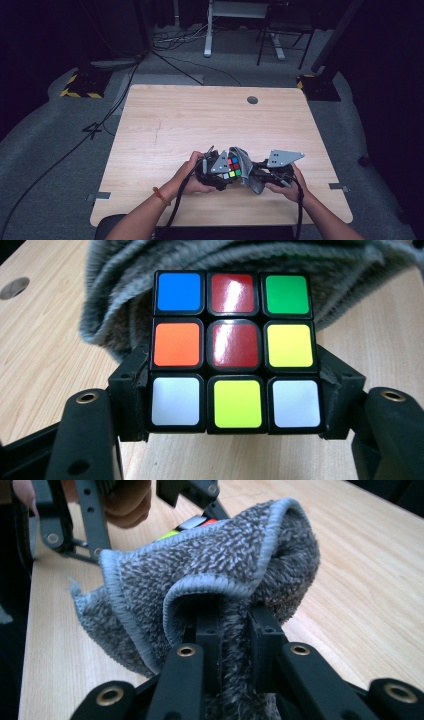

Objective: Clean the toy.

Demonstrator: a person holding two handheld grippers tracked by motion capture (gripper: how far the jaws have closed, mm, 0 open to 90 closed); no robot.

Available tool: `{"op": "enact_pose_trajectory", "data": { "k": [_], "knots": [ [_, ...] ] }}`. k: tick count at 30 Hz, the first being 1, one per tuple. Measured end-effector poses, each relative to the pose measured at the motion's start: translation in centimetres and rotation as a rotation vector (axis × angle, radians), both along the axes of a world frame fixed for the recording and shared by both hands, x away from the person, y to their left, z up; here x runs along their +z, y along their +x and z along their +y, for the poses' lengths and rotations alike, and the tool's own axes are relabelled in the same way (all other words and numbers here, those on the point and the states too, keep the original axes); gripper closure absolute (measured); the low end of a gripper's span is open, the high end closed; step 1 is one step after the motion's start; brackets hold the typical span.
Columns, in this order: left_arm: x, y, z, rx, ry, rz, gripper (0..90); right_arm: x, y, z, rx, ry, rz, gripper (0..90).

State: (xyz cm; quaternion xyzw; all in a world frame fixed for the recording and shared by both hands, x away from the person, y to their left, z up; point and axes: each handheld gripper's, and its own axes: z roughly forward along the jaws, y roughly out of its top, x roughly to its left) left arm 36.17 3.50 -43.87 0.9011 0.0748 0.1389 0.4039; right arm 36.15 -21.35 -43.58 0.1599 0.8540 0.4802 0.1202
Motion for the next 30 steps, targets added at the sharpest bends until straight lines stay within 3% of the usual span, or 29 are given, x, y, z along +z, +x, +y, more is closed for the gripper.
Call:
{"op": "enact_pose_trajectory", "data": {
  "k": [3,9,10,13,17,23,30],
  "knots": [
    [0.5,-0.1,0.2,-0.014,-0.024,0.003,33.3,0.1,0.2,0.1,-0.025,-0.008,-0.009,78.3],
    [1.2,0.1,0.7,-0.010,-0.069,0.014,33.4,-1.5,1.0,0.4,-0.016,-0.142,0.066,78.5],
    [1.2,0.1,0.8,-0.001,-0.073,0.008,33.4,-1.9,1.0,0.6,0.006,-0.163,0.085,78.6],
    [0.8,0.6,1.2,0.005,-0.060,0.032,33.4,-2.1,0.7,1.2,0.056,-0.208,0.105,78.3],
    [0.2,1.0,1.3,0.001,-0.027,0.064,33.4,-2.2,0.9,0.7,0.053,-0.224,0.109,77.1],
    [-1.4,1.2,1.2,-0.012,0.051,0.114,33.3,-2.7,2.3,-1.2,-0.005,-0.221,0.104,74.3],
    [-2.6,1.4,1.0,-0.003,0.069,0.137,33.3,-3.1,3.7,-3.0,-0.090,-0.232,0.093,70.2]
  ]
}}
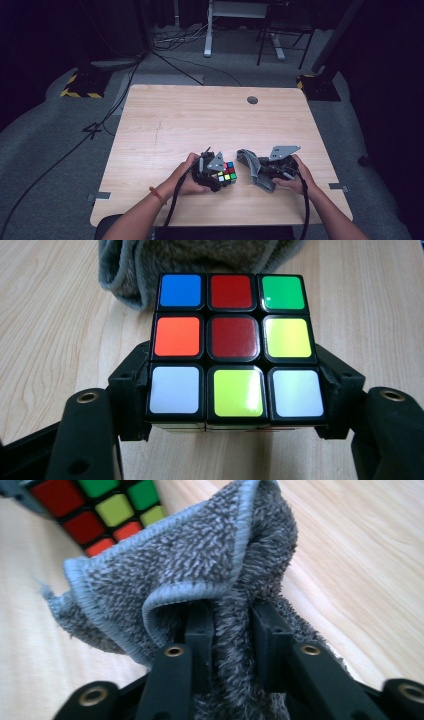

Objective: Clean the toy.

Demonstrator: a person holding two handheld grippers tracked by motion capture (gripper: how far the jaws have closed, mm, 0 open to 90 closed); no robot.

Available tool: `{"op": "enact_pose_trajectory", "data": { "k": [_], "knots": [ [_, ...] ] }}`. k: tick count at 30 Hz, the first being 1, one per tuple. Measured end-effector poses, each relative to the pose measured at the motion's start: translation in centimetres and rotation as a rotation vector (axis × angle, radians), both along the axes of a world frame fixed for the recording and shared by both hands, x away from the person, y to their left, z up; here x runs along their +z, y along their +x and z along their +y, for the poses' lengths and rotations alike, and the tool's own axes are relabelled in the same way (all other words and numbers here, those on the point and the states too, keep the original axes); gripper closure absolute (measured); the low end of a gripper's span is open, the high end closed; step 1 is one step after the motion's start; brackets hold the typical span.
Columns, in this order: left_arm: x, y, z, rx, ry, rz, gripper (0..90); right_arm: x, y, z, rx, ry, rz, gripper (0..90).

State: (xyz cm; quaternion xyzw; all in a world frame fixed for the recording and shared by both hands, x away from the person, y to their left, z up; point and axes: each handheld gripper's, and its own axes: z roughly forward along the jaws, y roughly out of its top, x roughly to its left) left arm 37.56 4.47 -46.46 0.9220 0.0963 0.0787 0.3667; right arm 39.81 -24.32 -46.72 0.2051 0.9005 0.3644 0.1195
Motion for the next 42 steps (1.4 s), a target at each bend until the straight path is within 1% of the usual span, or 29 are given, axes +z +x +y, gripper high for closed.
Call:
{"op": "enact_pose_trajectory", "data": {
  "k": [2,3,5,6,8,9,10,11,13,16,18,20,21,22,23,25,26,27,29,30,34,36,37,38,40,41,42],
  "knots": [
    [-0.3,0.0,-0.1,0.006,0.002,0.009,33.3,0.0,0.3,-0.3,-0.026,-0.001,0.000,67.6],
    [-0.4,0.0,-0.1,0.010,0.011,0.012,33.2,-0.1,0.4,-0.5,-0.031,0.000,-0.001,66.4],
    [-0.7,0.0,-0.1,0.016,0.018,0.025,33.2,-0.1,0.5,-0.6,-0.045,0.001,-0.001,59.0],
    [-0.9,-0.1,-0.1,0.016,0.020,0.033,33.1,-0.1,0.5,-0.7,-0.054,0.001,0.002,57.5],
    [-1.1,-0.2,0.0,0.027,0.034,0.034,33.0,0.1,0.5,-0.7,-0.051,-0.003,-0.006,53.3],
    [-1.1,-0.3,0.1,0.025,0.032,0.032,32.8,0.3,0.4,-0.7,-0.057,-0.008,-0.020,50.8],
    [-1.1,-0.4,0.1,0.029,0.031,0.039,32.7,0.6,0.4,-0.8,-0.058,-0.007,-0.023,48.0],
    [-1.0,-0.4,0.3,0.027,0.037,0.035,32.6,0.8,0.4,-0.9,-0.060,-0.004,-0.023,45.7],
    [-1.0,-0.5,0.5,0.034,0.032,0.047,32.0,1.6,0.3,-1.4,-0.065,0.022,-0.029,41.7],
    [-1.0,-0.8,0.8,0.040,0.026,0.060,31.1,2.2,0.2,-1.8,-0.075,0.051,-0.031,39.2],
    [-0.9,-1.1,0.8,0.037,0.036,0.066,29.2,2.4,0.1,-1.8,-0.087,0.046,-0.043,36.8],
    [-0.8,-1.3,0.9,0.038,0.037,0.075,27.7,2.6,0.0,-1.6,-0.085,0.051,-0.048,35.8],
    [-0.8,-1.5,1.0,0.039,0.037,0.084,26.4,2.7,-0.2,-1.4,-0.082,0.049,-0.056,35.2],
    [-0.8,-1.6,1.1,0.039,0.046,0.080,25.4,3.0,-0.4,-1.2,-0.078,0.052,-0.065,34.8],
    [-0.8,-1.8,1.3,0.044,0.055,0.085,24.8,3.2,-0.6,-1.1,-0.068,0.058,-0.070,34.8],
    [-0.9,-2.1,1.7,0.047,0.057,0.090,23.5,3.5,-1.1,-0.6,-0.052,0.060,-0.081,34.8],
    [-0.9,-2.4,1.9,0.048,0.058,0.088,23.2,3.6,-1.3,-0.4,-0.046,0.065,-0.080,34.8],
    [-0.9,-2.6,2.2,0.049,0.059,0.094,23.0,3.7,-1.5,0.0,-0.035,0.070,-0.081,34.8],
    [-0.9,-3.0,2.7,0.047,0.058,0.103,23.7,3.8,-2.1,0.7,-0.008,0.065,-0.086,34.8],
    [-0.9,-3.1,2.8,0.049,0.057,0.100,23.8,3.8,-2.4,1.2,0.006,0.061,-0.086,34.7],
    [-0.9,-4.0,3.2,0.043,0.067,0.112,25.3,3.9,-3.4,2.6,0.046,0.047,-0.092,33.1],
    [-0.9,-4.5,3.2,0.017,0.069,0.117,26.4,3.7,-3.8,3.3,0.067,0.040,-0.089,32.6],
    [-0.9,-4.7,3.1,0.008,0.073,0.112,27.3,3.5,-4.0,3.6,0.079,0.031,-0.086,32.5],
    [-0.9,-5.0,3.0,0.003,0.082,0.115,27.7,3.3,-4.1,3.8,0.085,0.023,-0.086,32.5],
    [-0.9,-5.6,2.7,-0.028,0.092,0.121,28.0,2.7,-4.3,4.3,0.098,0.008,-0.083,32.2],
    [-0.9,-5.9,2.6,-0.037,0.092,0.120,28.0,2.5,-4.4,4.5,0.104,0.003,-0.076,31.9],
    [-0.9,-6.0,2.5,-0.050,0.080,0.115,28.0,2.3,-4.4,4.6,0.111,-0.001,-0.071,31.7]
  ]
}}
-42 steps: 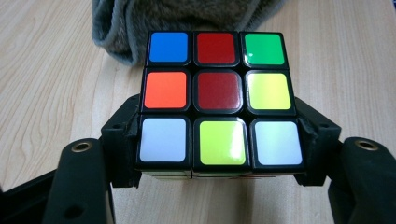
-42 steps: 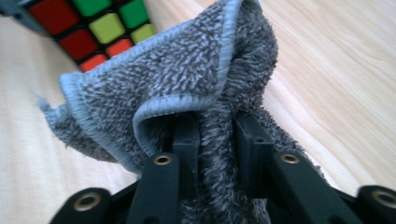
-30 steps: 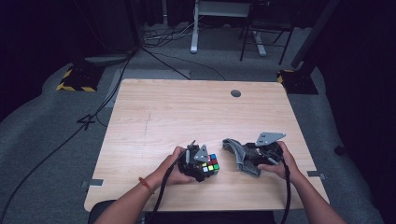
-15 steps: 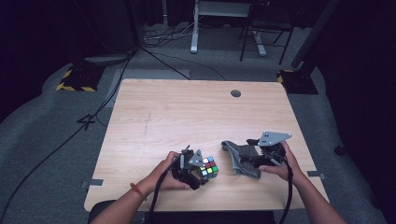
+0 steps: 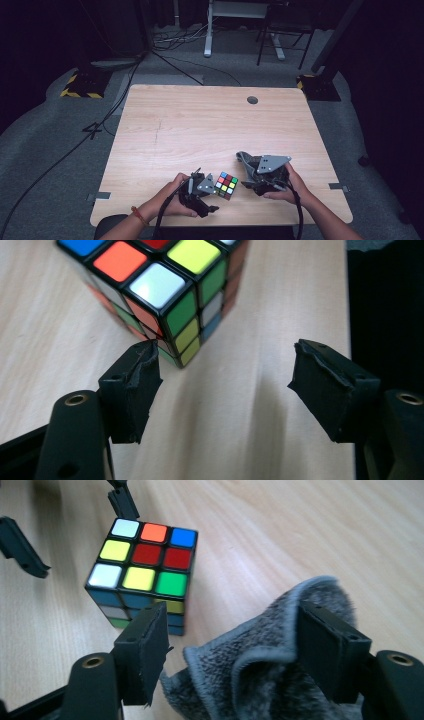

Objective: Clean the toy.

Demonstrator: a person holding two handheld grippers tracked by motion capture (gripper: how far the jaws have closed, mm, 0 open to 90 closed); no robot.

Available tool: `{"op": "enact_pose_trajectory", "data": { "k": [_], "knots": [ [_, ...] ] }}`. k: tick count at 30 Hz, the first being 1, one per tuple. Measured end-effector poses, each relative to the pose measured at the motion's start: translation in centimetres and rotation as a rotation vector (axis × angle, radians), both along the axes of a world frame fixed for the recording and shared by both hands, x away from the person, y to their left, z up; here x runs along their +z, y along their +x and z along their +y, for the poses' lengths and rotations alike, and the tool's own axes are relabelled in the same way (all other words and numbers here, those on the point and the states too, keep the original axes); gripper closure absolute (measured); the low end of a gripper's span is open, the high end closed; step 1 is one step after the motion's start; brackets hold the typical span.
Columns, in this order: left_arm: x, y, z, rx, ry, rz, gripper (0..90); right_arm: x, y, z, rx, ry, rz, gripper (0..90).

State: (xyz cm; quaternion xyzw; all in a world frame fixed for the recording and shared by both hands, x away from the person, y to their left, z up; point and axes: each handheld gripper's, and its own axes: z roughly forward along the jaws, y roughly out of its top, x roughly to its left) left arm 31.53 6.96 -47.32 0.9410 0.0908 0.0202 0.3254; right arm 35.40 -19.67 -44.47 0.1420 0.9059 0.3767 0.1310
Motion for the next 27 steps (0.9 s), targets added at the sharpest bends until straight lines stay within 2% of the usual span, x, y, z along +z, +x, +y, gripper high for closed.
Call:
{"op": "enact_pose_trajectory", "data": {
  "k": [3,5,8,9,11,13,16,20,22,26,27],
  "knots": [
    [0.2,0.0,-0.1,-0.003,-0.017,-0.004,27.8,-0.5,-0.1,0.3,0.017,-0.019,0.003,31.4],
    [0.1,0.6,-0.1,0.023,-0.016,-0.014,23.6,-0.8,-0.1,0.4,0.025,-0.027,0.005,31.3],
    [0.1,1.8,0.3,0.056,-0.054,-0.009,20.2,-1.3,-0.3,0.7,0.044,-0.036,0.026,31.2],
    [0.2,2.2,0.4,0.056,-0.060,-0.014,16.0,-1.3,-0.4,0.9,0.054,-0.041,0.026,31.2],
    [0.2,2.9,0.2,0.041,-0.071,-0.026,16.6,-1.5,-0.4,1.1,0.059,-0.044,0.029,31.2],
    [0.3,3.5,-0.2,0.019,-0.078,-0.003,15.8,-1.6,-0.4,1.2,0.065,-0.046,0.032,31.1],
    [0.4,4.4,-1.3,-0.029,-0.066,-0.006,15.7,-1.8,-0.4,1.3,0.073,-0.049,0.035,31.1],
    [0.4,5.3,-2.4,-0.062,-0.056,-0.002,15.3,-2.0,-0.4,1.4,0.093,-0.064,0.047,31.3],
    [0.3,5.5,-2.8,-0.084,-0.051,-0.004,15.3,-2.2,-0.6,1.5,0.090,-0.077,0.039,31.3],
    [0.1,5.5,-3.2,-0.101,-0.038,-0.006,16.0,-2.2,-0.6,1.6,0.087,-0.068,0.026,31.9],
    [0.1,5.4,-3.3,-0.113,-0.029,-0.001,19.6,-2.1,-0.6,1.6,0.077,-0.057,0.022,32.0]
  ]
}}
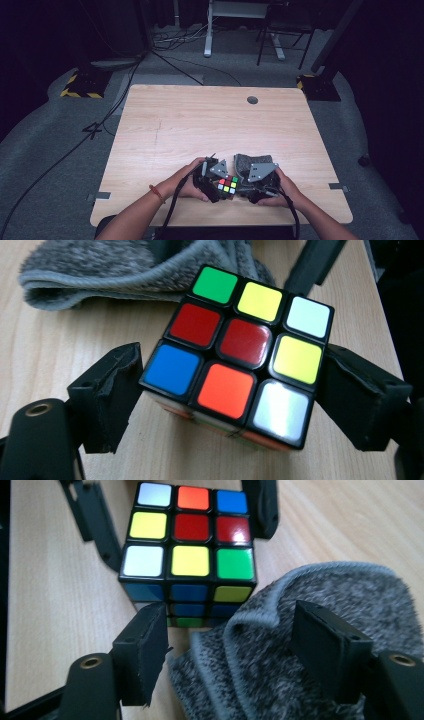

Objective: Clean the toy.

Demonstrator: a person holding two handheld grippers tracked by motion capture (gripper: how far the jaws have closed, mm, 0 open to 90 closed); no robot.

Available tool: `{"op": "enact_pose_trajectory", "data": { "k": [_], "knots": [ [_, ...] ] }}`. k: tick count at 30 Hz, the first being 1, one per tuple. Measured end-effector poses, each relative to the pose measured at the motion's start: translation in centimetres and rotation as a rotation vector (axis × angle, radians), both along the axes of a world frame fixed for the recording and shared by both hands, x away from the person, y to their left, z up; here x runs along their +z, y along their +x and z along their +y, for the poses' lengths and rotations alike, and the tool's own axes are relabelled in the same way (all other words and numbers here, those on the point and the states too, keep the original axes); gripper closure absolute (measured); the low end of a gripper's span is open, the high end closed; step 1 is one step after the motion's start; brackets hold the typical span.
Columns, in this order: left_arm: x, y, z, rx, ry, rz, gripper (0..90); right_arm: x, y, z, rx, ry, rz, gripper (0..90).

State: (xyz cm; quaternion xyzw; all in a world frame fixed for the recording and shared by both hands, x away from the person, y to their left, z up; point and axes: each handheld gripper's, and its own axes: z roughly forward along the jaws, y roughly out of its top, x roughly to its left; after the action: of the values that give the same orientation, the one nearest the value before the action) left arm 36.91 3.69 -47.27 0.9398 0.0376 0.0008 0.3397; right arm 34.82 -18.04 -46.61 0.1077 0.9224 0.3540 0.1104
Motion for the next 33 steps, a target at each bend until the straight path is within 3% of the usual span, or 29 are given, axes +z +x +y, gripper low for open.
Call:
{"op": "enact_pose_trajectory", "data": {
  "k": [10,13,15,23,27,30,33],
  "knots": [
    [-0.1,-0.2,0.5,0.015,0.011,-0.027,23.4,0.7,-0.2,0.0,-0.020,0.040,-0.033,32.1],
    [-0.1,0.1,0.9,0.019,-0.019,0.000,26.4,0.4,-0.1,0.1,-0.021,0.018,-0.033,34.8],
    [-0.2,0.1,1.1,0.018,-0.027,-0.003,29.1,0.0,0.0,0.1,-0.028,-0.006,-0.043,35.0],
    [-0.3,0.0,1.1,0.016,-0.025,-0.004,29.3,-0.5,0.3,0.1,-0.017,0.003,-0.037,32.8],
    [-0.3,0.0,1.3,0.023,-0.036,0.001,29.4,-0.5,0.2,0.0,-0.030,0.027,-0.050,34.0],
    [-0.5,0.0,1.3,0.039,-0.044,0.013,28.4,0.0,0.3,-0.3,-0.032,0.074,-0.046,34.0],
    [-0.5,0.0,1.2,0.035,-0.023,0.001,26.0,0.2,0.0,0.0,-0.022,0.082,-0.050,34.0]
  ]
}}
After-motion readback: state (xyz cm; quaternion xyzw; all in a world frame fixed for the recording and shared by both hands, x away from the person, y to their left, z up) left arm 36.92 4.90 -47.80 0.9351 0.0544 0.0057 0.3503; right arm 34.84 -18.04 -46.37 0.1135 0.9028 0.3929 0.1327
